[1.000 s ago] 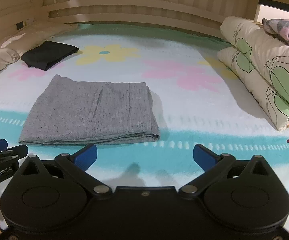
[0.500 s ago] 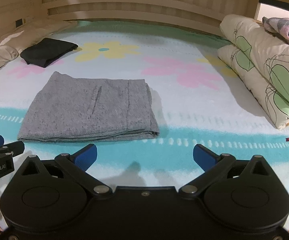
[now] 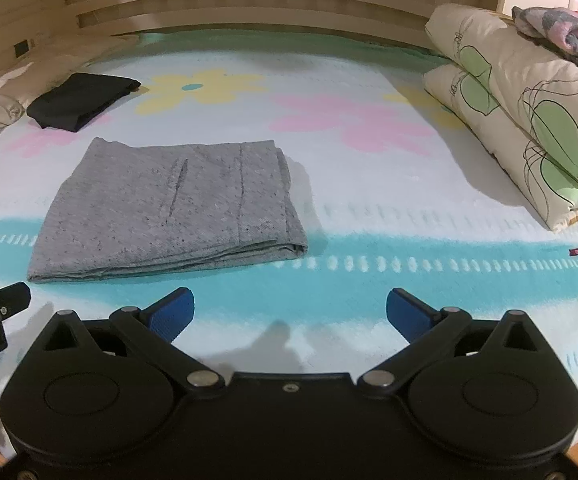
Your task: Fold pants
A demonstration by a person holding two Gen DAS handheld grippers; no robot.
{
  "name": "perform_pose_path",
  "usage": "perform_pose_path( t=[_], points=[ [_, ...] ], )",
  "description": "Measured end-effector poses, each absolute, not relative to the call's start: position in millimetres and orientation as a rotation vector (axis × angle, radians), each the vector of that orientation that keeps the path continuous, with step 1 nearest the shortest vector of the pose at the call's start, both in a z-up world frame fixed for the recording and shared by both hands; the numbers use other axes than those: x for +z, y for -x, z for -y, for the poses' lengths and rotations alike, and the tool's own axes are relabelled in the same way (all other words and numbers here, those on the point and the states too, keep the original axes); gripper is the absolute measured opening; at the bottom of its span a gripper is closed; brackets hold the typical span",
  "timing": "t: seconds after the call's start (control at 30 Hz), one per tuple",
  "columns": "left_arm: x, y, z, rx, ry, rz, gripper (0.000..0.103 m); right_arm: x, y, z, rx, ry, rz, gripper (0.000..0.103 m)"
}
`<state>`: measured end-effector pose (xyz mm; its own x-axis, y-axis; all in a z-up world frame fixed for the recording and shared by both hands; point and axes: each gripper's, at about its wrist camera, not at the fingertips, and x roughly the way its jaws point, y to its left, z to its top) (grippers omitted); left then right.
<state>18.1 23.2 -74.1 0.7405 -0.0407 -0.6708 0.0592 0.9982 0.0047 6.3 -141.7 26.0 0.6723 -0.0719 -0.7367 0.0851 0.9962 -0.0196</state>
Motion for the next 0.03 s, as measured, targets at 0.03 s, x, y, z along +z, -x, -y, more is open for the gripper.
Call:
perform_pose_path(
  t=[0.03],
  points=[
    [-73.7,-17.5,-23.3,-0.055,-0.027,-0.733,0.044,25.6,-6.4,141.9,-0.09,-0.017,-0.831,0.102]
  ],
)
